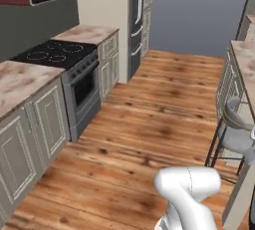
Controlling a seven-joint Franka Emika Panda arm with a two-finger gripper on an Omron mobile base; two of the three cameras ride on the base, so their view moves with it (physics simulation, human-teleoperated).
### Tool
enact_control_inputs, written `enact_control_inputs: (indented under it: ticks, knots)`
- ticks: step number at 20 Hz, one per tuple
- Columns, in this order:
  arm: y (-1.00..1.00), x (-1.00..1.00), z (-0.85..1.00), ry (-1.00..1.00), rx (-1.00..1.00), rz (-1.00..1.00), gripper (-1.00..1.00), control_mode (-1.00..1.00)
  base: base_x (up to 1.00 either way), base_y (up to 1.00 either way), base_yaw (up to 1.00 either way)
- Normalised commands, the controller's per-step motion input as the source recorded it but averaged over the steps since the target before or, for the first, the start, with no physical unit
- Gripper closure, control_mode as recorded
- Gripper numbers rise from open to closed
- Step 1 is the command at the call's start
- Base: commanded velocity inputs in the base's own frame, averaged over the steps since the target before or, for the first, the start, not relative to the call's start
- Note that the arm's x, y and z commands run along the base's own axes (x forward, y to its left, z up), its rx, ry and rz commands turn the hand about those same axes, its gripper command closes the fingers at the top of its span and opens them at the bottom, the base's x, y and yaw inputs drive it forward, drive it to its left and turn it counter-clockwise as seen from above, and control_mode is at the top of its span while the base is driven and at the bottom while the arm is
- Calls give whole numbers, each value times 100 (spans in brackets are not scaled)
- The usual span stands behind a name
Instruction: Take the fork and place it on the left side of the plate. Then take the spoon and place it on the right side of the plate. Make sure they're directly next to the plate.
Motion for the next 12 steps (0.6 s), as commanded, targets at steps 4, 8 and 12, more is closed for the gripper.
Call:
enact_control_inputs:
  ticks: [4, 8, 12]
  knots:
    - [0, 0, 0, 0, 0, 0, 100, 100, 67, 50, -52]
    - [0, 0, 0, 0, 0, 0, 100, 100, 72, 50, -52]
    - [0, 0, 0, 0, 0, 0, 100, 100, 76, 51, -51]
